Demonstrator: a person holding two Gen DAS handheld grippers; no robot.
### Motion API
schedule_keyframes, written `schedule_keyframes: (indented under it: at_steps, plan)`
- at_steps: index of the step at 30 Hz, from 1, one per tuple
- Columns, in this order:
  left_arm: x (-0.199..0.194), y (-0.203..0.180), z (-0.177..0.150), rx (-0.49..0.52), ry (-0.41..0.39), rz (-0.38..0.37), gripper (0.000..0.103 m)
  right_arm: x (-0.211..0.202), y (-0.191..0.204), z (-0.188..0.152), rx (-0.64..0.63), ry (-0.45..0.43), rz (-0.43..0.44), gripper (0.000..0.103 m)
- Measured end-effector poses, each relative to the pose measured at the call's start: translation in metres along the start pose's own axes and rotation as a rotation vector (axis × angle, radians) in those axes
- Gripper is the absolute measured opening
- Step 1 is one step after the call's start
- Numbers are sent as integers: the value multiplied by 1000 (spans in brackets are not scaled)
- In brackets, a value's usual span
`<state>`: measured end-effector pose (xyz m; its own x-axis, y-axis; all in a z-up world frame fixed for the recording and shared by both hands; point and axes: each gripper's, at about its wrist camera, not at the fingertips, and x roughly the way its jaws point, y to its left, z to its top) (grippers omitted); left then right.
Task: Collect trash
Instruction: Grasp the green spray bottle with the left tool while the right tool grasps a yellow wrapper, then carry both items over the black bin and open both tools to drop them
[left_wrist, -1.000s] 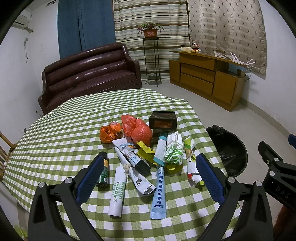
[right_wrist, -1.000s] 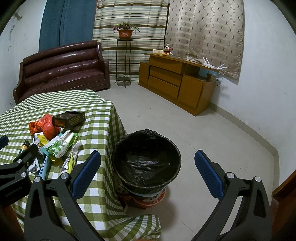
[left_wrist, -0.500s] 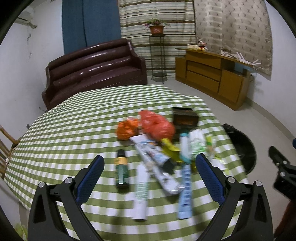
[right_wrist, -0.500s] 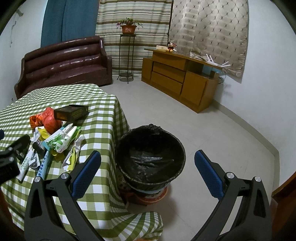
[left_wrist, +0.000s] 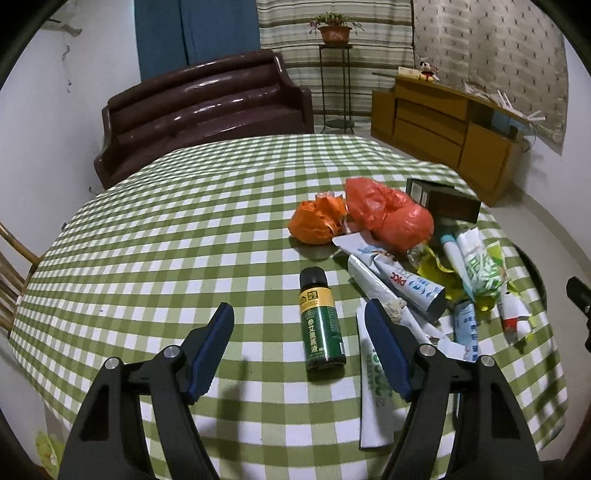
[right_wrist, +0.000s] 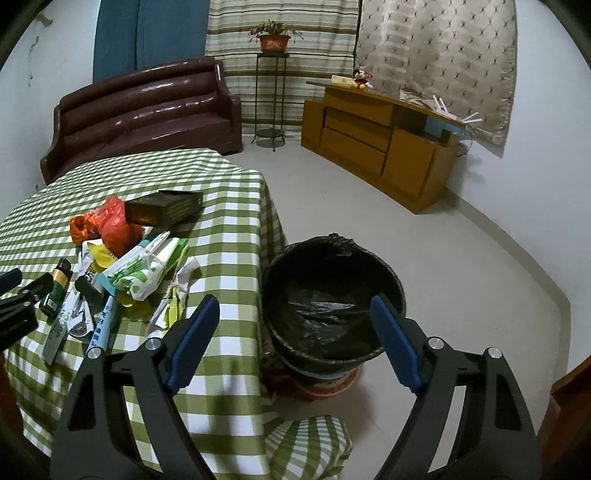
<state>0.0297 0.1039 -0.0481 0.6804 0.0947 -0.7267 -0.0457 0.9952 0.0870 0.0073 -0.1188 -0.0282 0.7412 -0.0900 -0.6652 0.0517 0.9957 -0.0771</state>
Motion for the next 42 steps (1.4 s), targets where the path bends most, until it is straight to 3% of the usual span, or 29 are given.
schedule_keyframes:
  at_steps: [4, 8, 13, 21, 25, 27, 31, 33, 42]
  plan:
    - [13, -2, 0, 15, 46, -9, 59, 2, 3, 0, -4, 7, 11, 81]
    - [20, 2, -2, 12, 85, -57, 36, 7, 6, 0, 2, 14, 25, 80]
    - [15, 7, -4, 12, 78, -67, 25, 11, 16, 3, -4, 22, 60, 74]
    - [6, 12, -5, 19, 47, -31, 25, 19, 44, 4, -44, 34, 127, 68]
    - [0, 13, -5, 36, 16, -5, 25, 28, 57, 2, -66, 60, 155, 58]
    - [-1, 13, -3, 34, 14, -7, 25, 32, 60, 2, -69, 79, 166, 52]
    - [-3, 14, -2, 31, 13, -8, 25, 37, 60, -1, -67, 110, 200, 27]
    - [-5, 13, 0, 33, 11, -11, 25, 39, 60, -1, -63, 122, 212, 21]
    - [-26, -4, 10, 52, -31, -55, 25, 24, 36, 8, -42, 59, 178, 19]
